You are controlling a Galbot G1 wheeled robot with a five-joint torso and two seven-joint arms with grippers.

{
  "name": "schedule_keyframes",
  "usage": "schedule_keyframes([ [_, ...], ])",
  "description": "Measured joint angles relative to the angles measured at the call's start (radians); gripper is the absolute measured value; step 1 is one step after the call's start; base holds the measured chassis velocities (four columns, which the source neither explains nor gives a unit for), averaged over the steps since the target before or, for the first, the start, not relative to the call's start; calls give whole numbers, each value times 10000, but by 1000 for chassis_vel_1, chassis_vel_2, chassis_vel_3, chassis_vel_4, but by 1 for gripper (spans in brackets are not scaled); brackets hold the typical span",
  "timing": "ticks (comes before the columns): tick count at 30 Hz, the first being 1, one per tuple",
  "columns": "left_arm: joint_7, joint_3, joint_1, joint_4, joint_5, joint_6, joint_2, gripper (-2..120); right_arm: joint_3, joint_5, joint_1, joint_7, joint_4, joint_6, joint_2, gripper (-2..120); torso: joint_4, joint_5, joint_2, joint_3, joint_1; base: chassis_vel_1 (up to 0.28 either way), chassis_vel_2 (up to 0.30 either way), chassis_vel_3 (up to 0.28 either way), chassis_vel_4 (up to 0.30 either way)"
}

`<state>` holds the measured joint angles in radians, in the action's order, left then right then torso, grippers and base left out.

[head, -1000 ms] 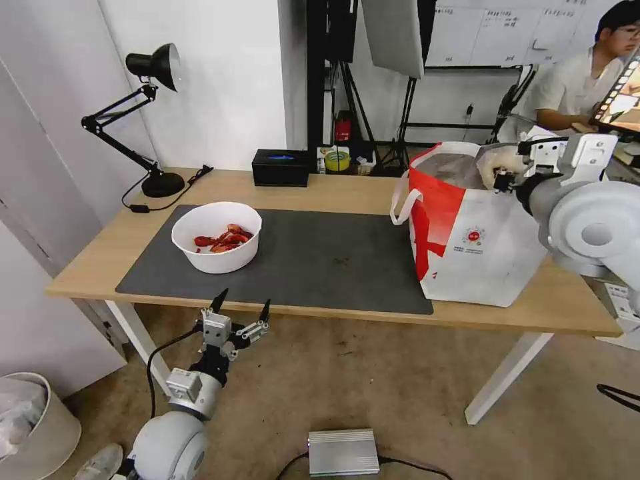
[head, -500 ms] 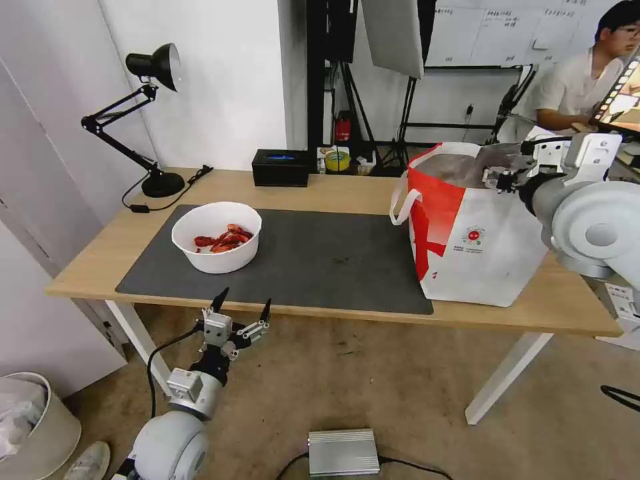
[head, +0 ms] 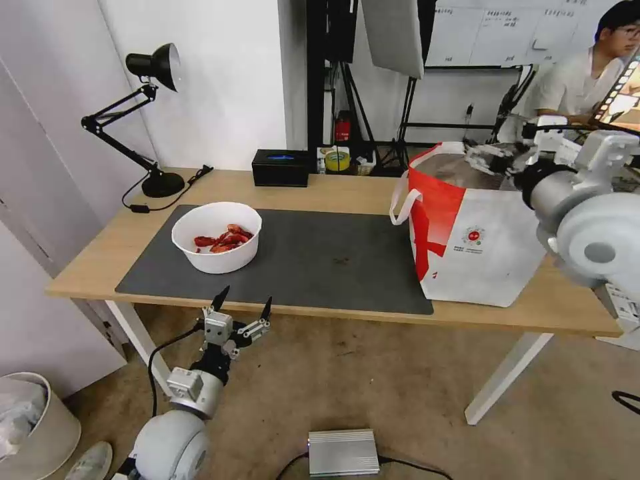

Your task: Pick up the trash from the table and place it into the takeout bag.

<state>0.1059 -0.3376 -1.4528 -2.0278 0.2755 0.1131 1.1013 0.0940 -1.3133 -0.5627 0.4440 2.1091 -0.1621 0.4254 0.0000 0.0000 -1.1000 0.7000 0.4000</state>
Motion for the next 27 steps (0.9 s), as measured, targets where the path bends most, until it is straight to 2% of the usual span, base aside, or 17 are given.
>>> schedule_keyframes([
  [1,0,-54,-19,-23,-65,50,-3,100,81,31,-235,-430,118,194,-64,100,-2,1,0,0,0,0,0,0,0],
  [2,0,-54,-19,-23,-65,50,-3,100,81,31,-235,-430,118,194,-64,100,-2,1,0,0,0,0,0,0,0],
  [4,-1,-255,-195,-165,-137,128,32,100,50,139,-508,-1463,327,672,-149,100,-2,-1,0,-1,0,0,0,0,0],
  [11,-2,-540,-477,-335,-334,273,265,100,-414,992,-1211,-2833,612,1504,46,100,1,1,-1,0,0,0,0,0,0],
  [20,-1,-731,-573,-407,-448,319,367,100,-138,2777,-3505,-3128,572,2146,575,100,-1,1,0,-1,-1,0,0,0,0],
  [27,-1,-766,-532,-380,-438,319,325,100,-64,3493,-4687,-3068,495,2402,955,100,0,-2,0,-1,-1,0,0,0,0],
])
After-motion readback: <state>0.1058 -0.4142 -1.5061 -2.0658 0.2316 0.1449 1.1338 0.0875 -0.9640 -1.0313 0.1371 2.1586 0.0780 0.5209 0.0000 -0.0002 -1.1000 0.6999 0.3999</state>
